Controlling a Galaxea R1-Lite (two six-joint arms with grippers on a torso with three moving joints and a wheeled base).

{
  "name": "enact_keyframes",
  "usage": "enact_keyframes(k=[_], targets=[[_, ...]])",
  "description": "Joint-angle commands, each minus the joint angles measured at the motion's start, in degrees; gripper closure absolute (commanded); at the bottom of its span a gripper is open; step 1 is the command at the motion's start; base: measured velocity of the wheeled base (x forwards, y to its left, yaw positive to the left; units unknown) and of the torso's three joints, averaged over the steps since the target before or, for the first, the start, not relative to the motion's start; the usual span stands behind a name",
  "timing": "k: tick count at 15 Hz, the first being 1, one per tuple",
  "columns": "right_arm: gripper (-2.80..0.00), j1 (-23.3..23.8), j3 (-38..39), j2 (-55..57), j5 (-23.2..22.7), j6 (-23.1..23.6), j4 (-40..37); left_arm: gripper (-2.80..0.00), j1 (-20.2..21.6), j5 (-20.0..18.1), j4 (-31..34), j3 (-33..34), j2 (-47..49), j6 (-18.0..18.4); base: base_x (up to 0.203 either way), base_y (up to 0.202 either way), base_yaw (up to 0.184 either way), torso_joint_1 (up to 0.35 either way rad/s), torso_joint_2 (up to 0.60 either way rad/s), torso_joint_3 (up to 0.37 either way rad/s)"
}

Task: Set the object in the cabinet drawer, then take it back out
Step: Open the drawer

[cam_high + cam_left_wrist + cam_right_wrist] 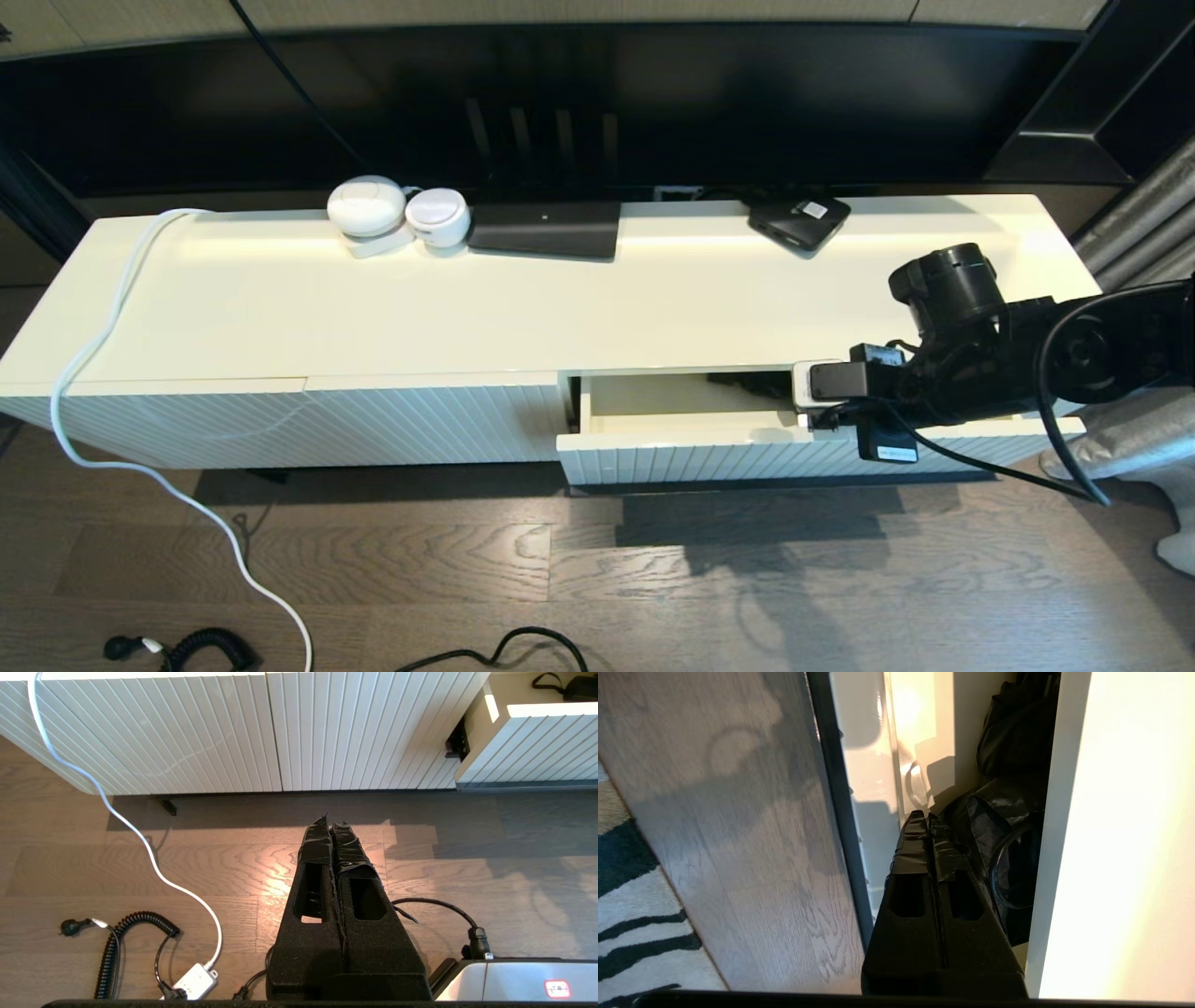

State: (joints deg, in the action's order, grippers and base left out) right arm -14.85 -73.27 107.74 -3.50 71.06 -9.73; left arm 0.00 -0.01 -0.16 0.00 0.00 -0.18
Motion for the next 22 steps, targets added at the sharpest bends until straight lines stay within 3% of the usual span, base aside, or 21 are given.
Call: enact_keyframes(k=[1, 9, 22], targets=[[0.0, 0.95, 0.41, 1.24, -0.19, 0.5, 0.4, 0.0, 0.0, 0.01, -0.02, 0.0, 0.0, 0.0, 0.0, 0.0, 0.0, 0.0, 0.0, 0.0], [0.0, 1.4, 0.84, 1.42, -0.28, 1.54, 0.41, 0.0, 0.0, 0.01, -0.02, 0.0, 0.0, 0.0, 0.0, 0.0, 0.0, 0.0, 0.0, 0.0], [0.0, 0.78, 8.18, -0.4, -0.28, 2.33, -0.01, 0.0, 0.0, 0.01, -0.02, 0.02, 0.0, 0.0, 0.0, 0.0, 0.0, 0.0, 0.0, 0.0]])
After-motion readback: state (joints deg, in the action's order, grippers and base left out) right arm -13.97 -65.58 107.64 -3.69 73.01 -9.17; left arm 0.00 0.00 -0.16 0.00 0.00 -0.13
